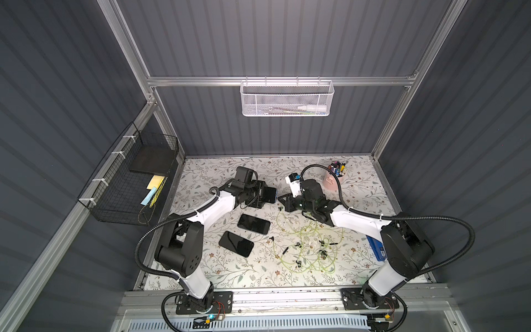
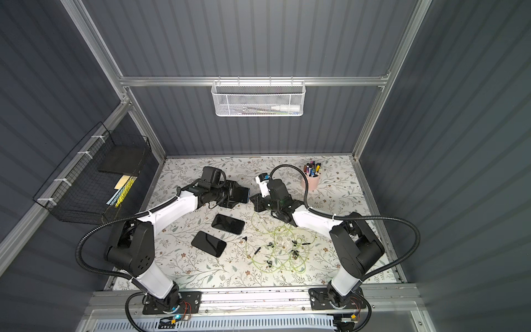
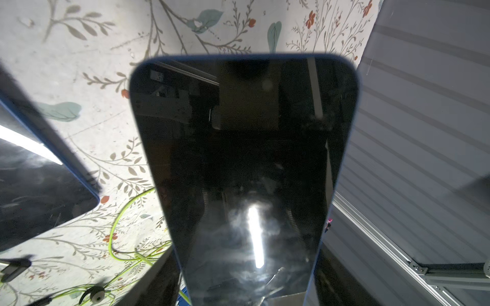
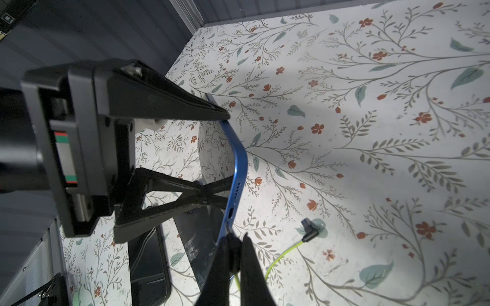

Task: Plug wired earphones into phones
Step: Insert the wired earphone into the phone.

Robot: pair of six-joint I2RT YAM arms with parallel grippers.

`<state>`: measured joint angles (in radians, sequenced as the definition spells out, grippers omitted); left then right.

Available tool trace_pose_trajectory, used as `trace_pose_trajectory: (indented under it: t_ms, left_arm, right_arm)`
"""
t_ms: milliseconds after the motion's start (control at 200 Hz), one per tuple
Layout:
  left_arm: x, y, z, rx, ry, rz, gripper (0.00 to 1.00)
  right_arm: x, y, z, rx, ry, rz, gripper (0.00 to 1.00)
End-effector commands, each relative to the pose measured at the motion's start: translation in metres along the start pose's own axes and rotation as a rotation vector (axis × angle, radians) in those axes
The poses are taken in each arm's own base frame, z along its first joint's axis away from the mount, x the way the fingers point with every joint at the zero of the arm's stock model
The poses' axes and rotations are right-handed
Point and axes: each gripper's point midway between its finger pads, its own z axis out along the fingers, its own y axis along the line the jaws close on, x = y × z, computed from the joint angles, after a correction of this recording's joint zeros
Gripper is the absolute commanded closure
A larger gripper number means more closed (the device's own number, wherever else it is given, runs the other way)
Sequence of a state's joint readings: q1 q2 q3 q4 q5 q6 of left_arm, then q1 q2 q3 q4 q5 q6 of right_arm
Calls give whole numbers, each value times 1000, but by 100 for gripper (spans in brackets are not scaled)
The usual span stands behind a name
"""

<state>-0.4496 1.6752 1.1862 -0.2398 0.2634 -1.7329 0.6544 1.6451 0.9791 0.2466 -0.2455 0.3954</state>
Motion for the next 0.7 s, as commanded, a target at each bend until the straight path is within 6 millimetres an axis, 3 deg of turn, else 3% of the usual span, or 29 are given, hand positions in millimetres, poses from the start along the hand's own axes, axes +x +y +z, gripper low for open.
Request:
trace_pose_trajectory:
  t_ms: [0,695]
  left_arm:
    - [11,-10,-8,42,34,24,100]
    - [14,-12,-9,61,40,22,100]
  right_arm:
    - [-13,4,2,-5,-32,-3,100]
    - [-10,-1,10,13,-16,34,100]
